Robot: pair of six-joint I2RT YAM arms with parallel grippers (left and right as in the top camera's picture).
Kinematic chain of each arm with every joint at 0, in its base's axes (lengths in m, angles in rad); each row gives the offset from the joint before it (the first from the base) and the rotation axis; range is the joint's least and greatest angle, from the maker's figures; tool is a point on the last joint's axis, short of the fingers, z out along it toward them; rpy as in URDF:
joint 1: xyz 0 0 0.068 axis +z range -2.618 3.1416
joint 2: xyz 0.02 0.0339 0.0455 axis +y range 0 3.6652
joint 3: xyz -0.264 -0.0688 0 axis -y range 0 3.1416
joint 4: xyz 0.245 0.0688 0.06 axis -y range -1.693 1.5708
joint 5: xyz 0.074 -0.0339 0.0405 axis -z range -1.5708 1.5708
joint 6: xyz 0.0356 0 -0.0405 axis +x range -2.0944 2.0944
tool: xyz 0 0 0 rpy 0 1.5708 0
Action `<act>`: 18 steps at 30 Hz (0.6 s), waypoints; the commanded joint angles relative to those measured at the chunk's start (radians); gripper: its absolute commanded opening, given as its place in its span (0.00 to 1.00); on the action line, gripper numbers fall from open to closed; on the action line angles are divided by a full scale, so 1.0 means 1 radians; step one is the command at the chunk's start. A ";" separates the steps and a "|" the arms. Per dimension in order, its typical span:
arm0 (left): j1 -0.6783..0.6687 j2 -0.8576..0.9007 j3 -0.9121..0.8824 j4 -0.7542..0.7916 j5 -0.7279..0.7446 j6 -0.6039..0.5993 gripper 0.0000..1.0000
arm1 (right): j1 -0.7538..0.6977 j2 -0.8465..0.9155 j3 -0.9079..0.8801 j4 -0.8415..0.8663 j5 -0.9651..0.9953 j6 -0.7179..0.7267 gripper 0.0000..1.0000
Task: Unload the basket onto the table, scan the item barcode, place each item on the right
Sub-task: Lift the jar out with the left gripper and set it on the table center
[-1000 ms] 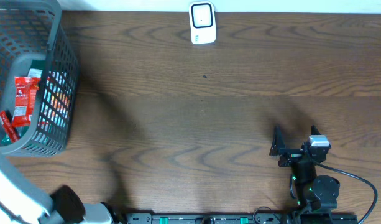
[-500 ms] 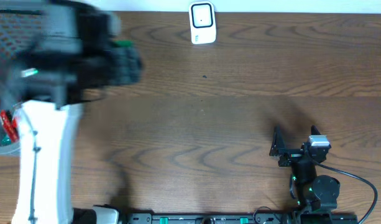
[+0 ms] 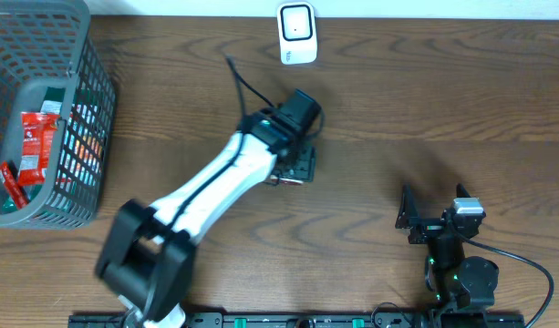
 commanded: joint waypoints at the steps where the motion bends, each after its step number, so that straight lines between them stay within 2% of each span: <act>1: -0.023 0.082 0.009 0.048 -0.086 -0.040 0.60 | -0.012 -0.003 -0.001 -0.003 -0.004 0.011 0.99; 11: -0.026 0.209 0.009 0.095 -0.077 -0.051 0.61 | -0.012 -0.003 -0.001 -0.003 -0.004 0.011 0.99; 14: -0.026 0.212 0.009 0.096 -0.077 -0.051 0.83 | -0.012 -0.003 -0.001 -0.003 -0.004 0.011 0.99; 18: -0.026 0.209 0.009 0.092 -0.062 -0.050 0.96 | -0.012 -0.003 -0.001 -0.003 -0.004 0.011 0.99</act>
